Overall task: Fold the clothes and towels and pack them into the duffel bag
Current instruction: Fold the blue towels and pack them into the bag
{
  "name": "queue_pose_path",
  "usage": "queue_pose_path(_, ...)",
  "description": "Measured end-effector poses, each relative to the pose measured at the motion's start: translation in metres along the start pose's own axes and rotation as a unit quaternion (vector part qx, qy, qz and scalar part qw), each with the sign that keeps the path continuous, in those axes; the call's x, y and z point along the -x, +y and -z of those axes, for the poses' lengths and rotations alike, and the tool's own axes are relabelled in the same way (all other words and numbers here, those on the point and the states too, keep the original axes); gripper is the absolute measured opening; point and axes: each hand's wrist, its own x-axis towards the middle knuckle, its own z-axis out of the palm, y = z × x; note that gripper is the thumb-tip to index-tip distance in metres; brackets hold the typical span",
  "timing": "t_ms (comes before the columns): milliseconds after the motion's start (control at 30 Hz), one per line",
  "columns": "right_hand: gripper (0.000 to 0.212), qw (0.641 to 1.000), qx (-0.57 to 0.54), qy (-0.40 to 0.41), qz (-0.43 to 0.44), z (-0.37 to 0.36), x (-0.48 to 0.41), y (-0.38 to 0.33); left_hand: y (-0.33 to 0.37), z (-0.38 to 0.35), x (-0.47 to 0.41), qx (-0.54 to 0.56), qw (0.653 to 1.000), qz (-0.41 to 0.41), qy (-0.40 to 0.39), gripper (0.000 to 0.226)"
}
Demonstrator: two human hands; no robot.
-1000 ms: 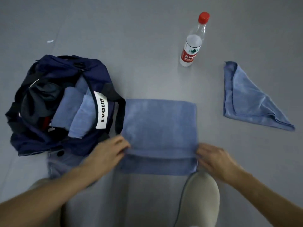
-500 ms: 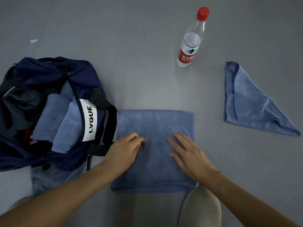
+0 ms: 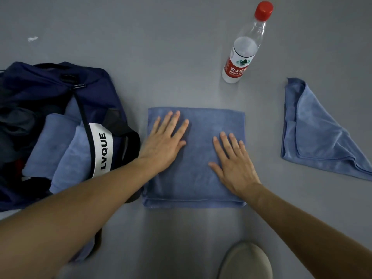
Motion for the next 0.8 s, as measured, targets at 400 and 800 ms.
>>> queue_pose_path(400, 0.057, 0.995, -0.039, 0.028, 0.084, 0.011, 0.065, 0.009, -0.009, -0.001, 0.084, -0.016, 0.996, -0.078, -0.036, 0.073)
queue_pose_path(800, 0.042, 0.992, -0.059, -0.014, -0.107, 0.06, -0.098, 0.061, -0.053, 0.053, -0.06, 0.079, 0.99, 0.114, -0.012, 0.035)
